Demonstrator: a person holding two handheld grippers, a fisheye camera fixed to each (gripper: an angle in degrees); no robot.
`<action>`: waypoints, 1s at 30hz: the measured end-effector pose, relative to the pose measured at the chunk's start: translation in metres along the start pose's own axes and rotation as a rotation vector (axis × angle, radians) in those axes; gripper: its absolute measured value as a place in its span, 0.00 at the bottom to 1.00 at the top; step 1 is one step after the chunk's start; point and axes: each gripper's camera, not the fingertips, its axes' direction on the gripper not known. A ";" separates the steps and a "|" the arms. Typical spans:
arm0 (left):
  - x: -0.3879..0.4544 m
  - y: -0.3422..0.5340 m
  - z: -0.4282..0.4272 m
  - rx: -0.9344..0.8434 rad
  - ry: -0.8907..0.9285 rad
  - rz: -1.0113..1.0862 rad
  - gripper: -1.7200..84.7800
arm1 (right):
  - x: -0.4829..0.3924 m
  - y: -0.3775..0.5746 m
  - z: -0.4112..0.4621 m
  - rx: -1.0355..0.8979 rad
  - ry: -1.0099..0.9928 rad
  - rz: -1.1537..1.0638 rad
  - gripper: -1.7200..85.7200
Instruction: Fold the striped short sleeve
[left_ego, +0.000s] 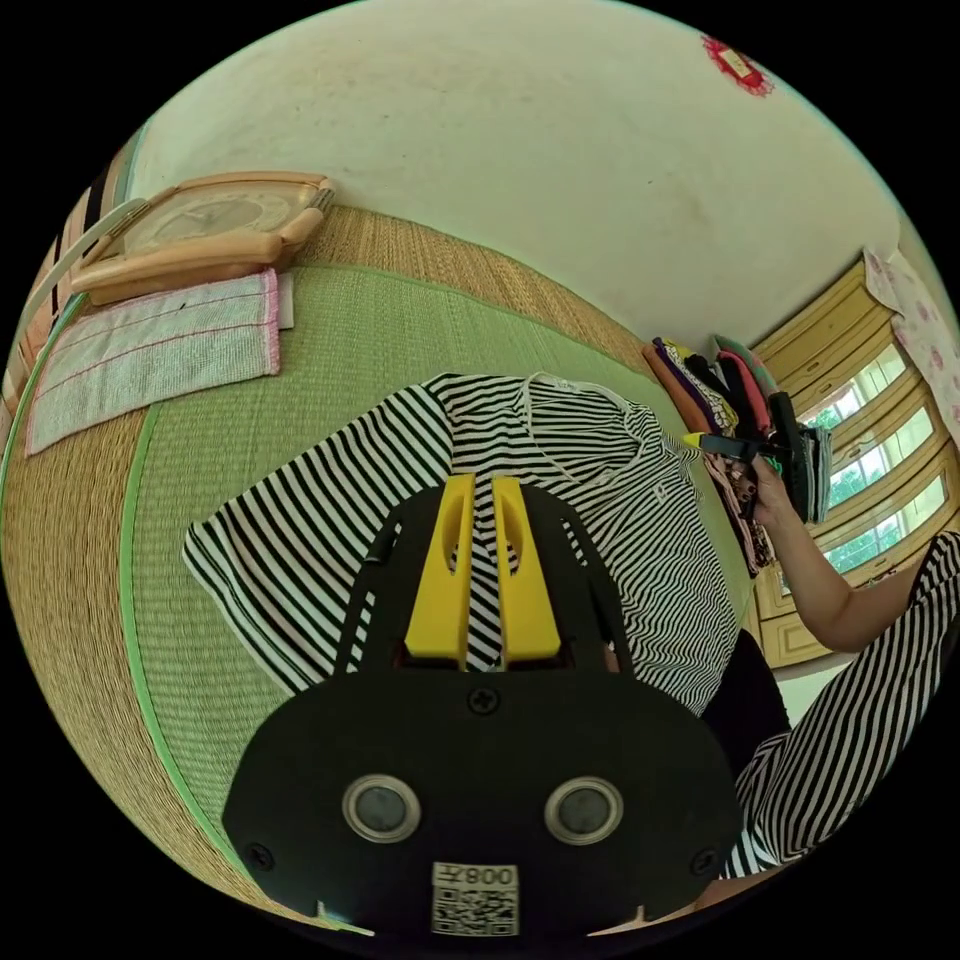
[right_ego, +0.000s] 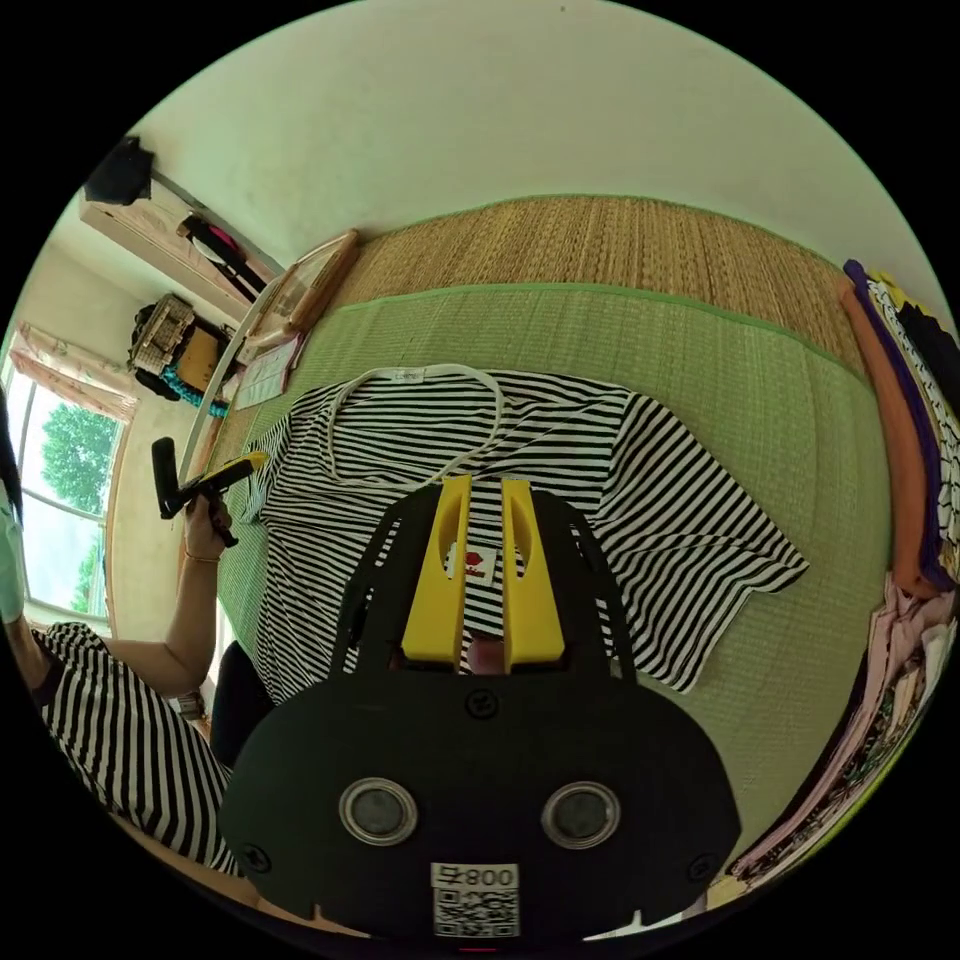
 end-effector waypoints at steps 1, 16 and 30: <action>-0.001 -0.005 0.001 0.008 0.001 -0.004 0.07 | 0.015 0.008 -0.001 0.017 0.024 0.017 0.09; 0.020 -0.115 0.040 -0.119 -0.188 -0.038 0.04 | 0.123 0.018 0.081 -0.003 0.222 0.087 0.07; 0.051 -0.213 0.059 -0.137 -0.237 -0.013 0.05 | 0.186 0.026 0.117 -0.017 0.174 0.101 0.05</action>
